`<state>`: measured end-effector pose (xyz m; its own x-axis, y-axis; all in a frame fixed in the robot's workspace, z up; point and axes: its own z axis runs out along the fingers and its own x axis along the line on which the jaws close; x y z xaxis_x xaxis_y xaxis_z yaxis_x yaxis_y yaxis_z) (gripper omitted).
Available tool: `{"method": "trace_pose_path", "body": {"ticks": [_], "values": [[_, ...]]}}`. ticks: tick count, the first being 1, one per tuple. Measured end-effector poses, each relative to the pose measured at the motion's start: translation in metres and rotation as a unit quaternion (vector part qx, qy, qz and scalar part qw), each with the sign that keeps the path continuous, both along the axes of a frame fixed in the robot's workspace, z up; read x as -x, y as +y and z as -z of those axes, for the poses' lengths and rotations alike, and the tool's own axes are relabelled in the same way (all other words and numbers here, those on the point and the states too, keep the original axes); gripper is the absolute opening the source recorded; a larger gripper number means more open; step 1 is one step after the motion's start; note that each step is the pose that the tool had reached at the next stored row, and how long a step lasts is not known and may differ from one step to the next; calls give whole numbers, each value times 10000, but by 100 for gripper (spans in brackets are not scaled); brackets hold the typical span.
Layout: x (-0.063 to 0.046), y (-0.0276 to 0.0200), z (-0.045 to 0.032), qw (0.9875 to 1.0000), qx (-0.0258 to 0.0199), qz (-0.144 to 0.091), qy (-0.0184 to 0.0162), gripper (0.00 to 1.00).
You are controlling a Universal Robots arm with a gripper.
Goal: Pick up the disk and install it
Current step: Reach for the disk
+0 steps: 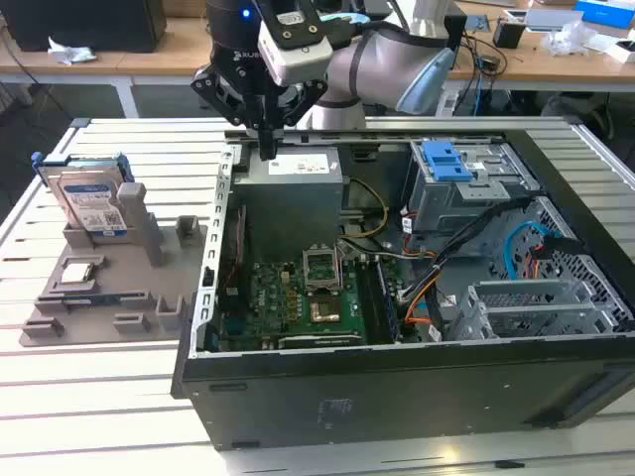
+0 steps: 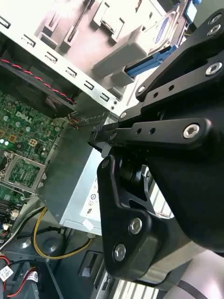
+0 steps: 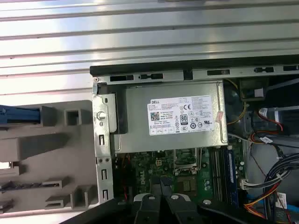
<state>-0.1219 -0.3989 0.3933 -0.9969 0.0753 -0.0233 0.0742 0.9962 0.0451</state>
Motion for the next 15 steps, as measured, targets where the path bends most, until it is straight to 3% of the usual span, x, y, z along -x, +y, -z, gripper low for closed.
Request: {"method": "trace_pose_path", "body": {"ticks": [15], "values": [[340, 0, 0, 10000, 0, 0, 0, 11]]}}
